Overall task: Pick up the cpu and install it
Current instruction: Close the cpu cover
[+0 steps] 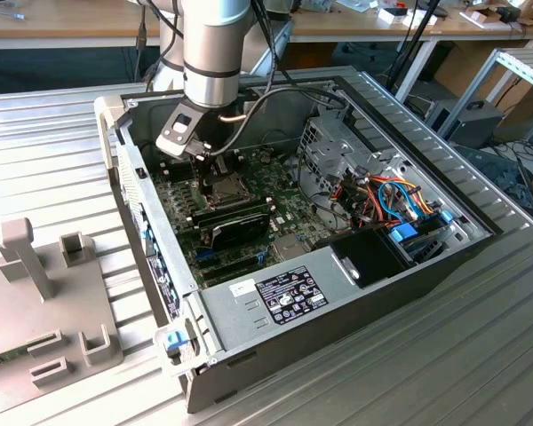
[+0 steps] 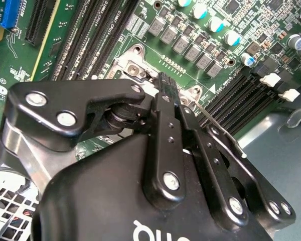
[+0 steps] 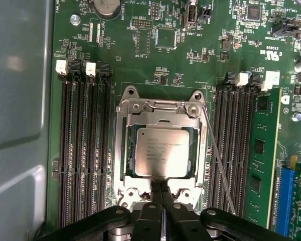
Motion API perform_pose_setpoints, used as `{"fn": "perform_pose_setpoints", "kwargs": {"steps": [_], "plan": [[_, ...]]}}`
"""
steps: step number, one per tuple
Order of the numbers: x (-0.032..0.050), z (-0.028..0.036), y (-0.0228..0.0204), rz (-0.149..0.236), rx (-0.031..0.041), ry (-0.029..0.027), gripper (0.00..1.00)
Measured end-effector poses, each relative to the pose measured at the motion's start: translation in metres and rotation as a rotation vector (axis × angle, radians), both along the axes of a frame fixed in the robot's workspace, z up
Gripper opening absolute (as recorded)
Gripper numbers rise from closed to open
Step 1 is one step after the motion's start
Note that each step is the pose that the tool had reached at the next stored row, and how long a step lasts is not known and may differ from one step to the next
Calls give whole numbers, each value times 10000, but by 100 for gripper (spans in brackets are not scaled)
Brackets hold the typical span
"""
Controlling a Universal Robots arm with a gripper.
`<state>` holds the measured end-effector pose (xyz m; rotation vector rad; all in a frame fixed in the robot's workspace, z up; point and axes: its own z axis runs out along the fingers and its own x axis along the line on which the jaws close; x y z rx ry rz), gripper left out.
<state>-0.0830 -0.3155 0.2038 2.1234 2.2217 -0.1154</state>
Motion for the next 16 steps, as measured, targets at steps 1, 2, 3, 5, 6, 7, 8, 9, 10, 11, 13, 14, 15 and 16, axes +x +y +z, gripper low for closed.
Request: {"fn": "perform_pose_setpoints", "kwargs": {"steps": [1,2,3,5,6,7,8,9,10,11,13,14,15,16], "plan": [[0,-6,0,0,0,0,11],[0,-11,0,1,1,0,11],[0,-14,0,0,2,-1,11],[1,-14,1,0,3,-2,11],[0,-14,1,0,3,-2,11],[1,-15,1,0,4,-2,11],[1,-15,1,0,4,-3,11],[1,-11,1,0,6,-4,11],[1,-2,1,0,10,-8,11],[2,13,3,0,18,-14,11],[1,64,1,0,6,-4,11],[1,93,1,-1,7,-5,11],[1,115,1,0,5,-4,11],[1,147,1,0,2,-3,11]]}}
